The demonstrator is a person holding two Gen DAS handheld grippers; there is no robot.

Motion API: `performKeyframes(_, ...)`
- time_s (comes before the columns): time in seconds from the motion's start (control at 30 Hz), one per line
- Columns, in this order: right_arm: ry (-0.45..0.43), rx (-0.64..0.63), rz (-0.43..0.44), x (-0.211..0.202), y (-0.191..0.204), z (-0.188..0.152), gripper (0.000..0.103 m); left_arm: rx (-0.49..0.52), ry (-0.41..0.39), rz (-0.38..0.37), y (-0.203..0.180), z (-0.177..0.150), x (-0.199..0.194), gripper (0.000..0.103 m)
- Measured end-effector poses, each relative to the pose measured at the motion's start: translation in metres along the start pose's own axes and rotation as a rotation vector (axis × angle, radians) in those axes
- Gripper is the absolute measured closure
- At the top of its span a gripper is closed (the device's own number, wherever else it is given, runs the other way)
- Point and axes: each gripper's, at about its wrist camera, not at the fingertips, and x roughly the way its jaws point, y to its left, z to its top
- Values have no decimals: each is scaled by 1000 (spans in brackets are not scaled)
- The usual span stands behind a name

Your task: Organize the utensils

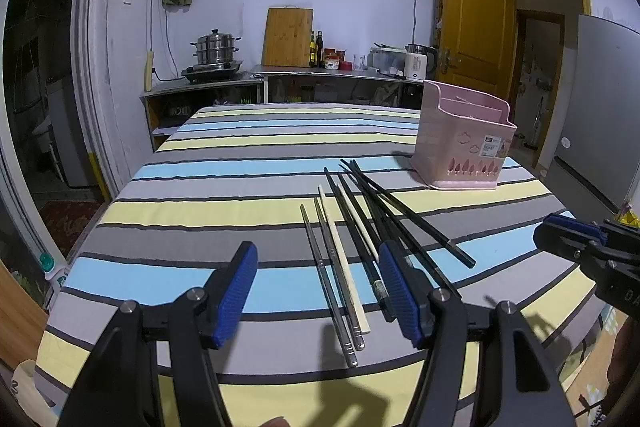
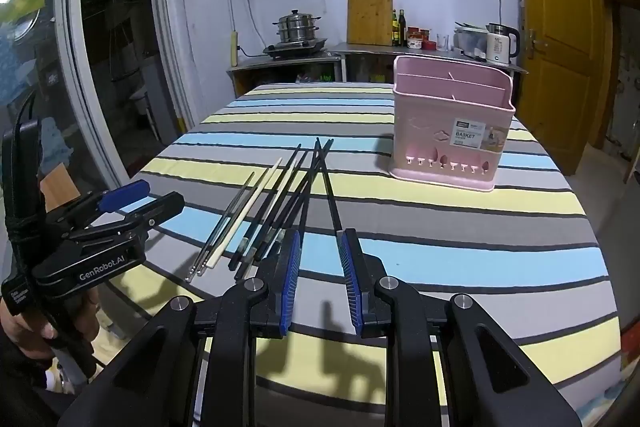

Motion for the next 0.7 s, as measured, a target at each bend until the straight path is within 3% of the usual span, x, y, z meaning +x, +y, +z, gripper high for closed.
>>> performKeyframes(0.7,-28,5,-7,-5,0,3,81,2,-35,-21,-3,4,-9,38)
